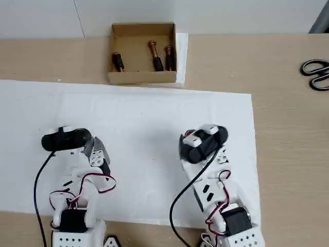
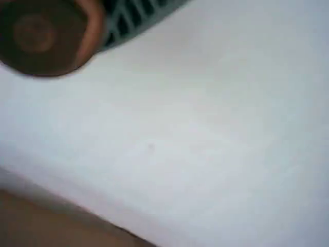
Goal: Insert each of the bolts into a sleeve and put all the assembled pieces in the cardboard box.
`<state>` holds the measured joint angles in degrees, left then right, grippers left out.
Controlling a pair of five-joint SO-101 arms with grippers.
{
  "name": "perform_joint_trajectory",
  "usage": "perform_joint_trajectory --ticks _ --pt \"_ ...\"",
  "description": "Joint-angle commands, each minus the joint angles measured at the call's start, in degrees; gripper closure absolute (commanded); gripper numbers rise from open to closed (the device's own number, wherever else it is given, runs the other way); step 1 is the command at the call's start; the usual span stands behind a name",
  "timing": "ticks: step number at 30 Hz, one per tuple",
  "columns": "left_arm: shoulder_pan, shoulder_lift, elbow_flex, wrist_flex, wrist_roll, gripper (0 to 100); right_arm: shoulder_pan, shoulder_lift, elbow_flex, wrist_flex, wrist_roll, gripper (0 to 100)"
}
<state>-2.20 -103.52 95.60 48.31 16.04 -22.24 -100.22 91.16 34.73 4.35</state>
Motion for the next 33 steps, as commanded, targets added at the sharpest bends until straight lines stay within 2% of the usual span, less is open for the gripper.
perform_joint_trajectory --ticks 1,11,21,33 --pt "-0.4 -0.6 -0.6 -1.2 -2.0 99 1.5 5.9 -7.5 -2.5 -1.1 99.5" --pt "-0.4 -0.6 -0.3 -1.2 -2.7 99 5.1 50.2 -37.5 -4.8 -9.0 99.5" --pt "-0.4 -0.6 -0.3 -1.1 -2.8 99 4.2 77.1 -60.0 -6.7 -9.1 99.5" --pt "-0.4 -0.6 -0.6 -1.1 -2.8 99 4.6 111.6 -104.4 -0.4 -8.8 99.5"
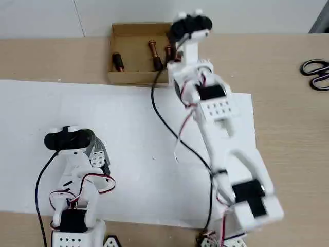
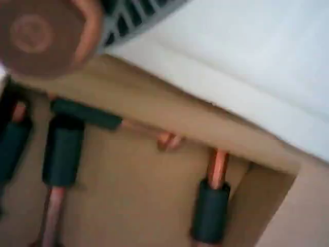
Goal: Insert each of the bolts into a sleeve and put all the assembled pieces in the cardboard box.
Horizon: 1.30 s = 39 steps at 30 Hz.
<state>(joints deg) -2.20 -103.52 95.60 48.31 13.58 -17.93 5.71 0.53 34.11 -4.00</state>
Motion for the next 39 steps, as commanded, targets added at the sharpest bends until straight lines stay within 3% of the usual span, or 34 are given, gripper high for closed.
perform_joint_trajectory --ticks 1,21,29,39 --pt "-0.4 -0.6 -0.6 -1.1 -0.4 99 0.3 8.7 -17.7 0.2 -0.4 99.5" --pt "0.0 -0.6 -0.3 -1.1 -0.4 99 0.0 54.9 -76.1 -0.1 4.8 99.5" --pt "0.1 -0.6 -0.6 2.0 -0.4 99 0.0 65.5 -87.9 0.0 8.1 99.5" --pt "0.4 -0.6 -4.0 4.0 -0.4 99 -0.7 66.9 -88.9 0.4 11.4 99.4"
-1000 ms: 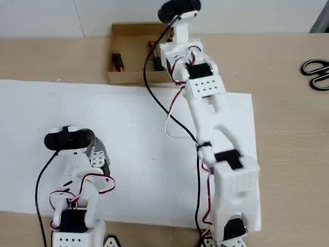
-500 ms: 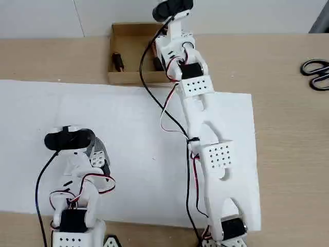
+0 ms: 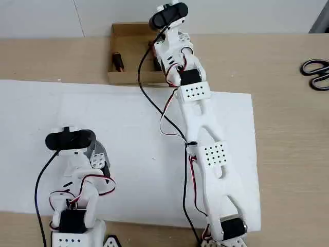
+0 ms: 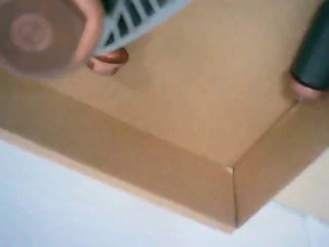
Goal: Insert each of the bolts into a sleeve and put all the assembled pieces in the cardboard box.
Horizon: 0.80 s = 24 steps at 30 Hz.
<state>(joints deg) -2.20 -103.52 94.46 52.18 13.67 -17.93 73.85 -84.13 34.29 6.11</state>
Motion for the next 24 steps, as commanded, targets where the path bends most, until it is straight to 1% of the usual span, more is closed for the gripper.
perform_joint_trajectory --ticks 1,3,6,8,10,14,20,22,24 --pt "0.4 -0.6 -2.9 0.2 -0.4 99 -0.7 -1.5 -4.2 0.7 1.3 99.3" --pt "0.4 -0.6 -2.9 0.2 -0.4 99 -0.7 -1.6 -4.4 3.4 1.3 95.9" --pt "0.4 -0.6 -2.9 0.2 -0.4 99 -0.7 -1.7 -4.5 8.0 1.3 83.4" --pt "0.4 -0.6 -2.9 0.2 -0.4 99 -0.7 -1.7 -4.6 9.4 1.3 74.7" --pt "0.4 -0.6 -2.9 0.2 -0.4 99 -0.7 -1.7 -4.8 9.5 1.4 69.6" --pt "0.4 -0.6 -2.9 0.2 -0.4 99 -0.7 -1.3 -7.0 9.8 3.0 69.3" --pt "0.4 -0.6 -2.9 0.1 -0.4 99 -0.6 -1.7 -7.3 10.0 3.0 69.3" --pt "0.4 -0.6 -2.9 0.0 -0.4 99 -0.5 -1.7 -8.2 12.5 3.0 69.3" --pt "0.4 -0.6 -2.9 0.0 -0.4 99 -0.5 -1.7 -11.4 18.2 2.9 69.9"
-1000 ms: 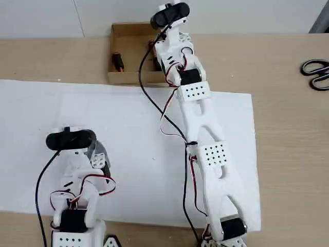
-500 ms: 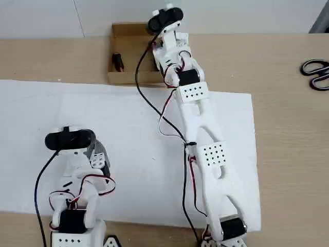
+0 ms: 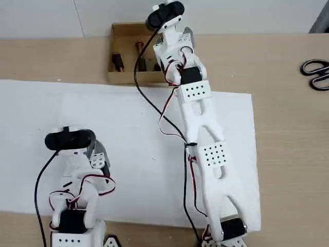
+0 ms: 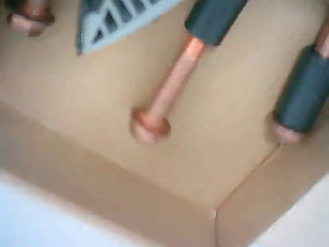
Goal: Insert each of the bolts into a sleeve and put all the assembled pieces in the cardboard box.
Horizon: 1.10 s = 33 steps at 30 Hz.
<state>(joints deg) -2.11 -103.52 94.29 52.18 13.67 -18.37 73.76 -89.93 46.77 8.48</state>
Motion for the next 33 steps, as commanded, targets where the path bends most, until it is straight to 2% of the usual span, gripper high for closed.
perform_joint_trajectory --ticks 1,5,10,18,27,33 --pt "0.3 -0.6 -2.7 0.0 -0.4 99 -0.1 -1.5 -6.8 8.7 0.4 71.2" --pt "0.3 -0.6 -2.7 -0.1 -0.4 99 0.7 -1.7 -6.6 13.7 -5.1 81.8" --pt "0.3 -0.6 -3.4 -0.1 -0.4 99 1.7 -5.8 -6.5 18.9 -7.7 99.7" --pt "0.3 -0.6 -3.6 -0.1 -0.4 99 2.3 -10.5 -6.5 29.7 -13.9 99.6" --pt "0.3 -0.6 -3.5 -0.1 -0.4 99 2.9 -19.7 -6.5 48.3 -17.1 99.6" --pt "0.4 -0.6 -3.4 -0.1 -0.4 99 2.9 -27.2 -6.5 50.1 -16.6 99.6"
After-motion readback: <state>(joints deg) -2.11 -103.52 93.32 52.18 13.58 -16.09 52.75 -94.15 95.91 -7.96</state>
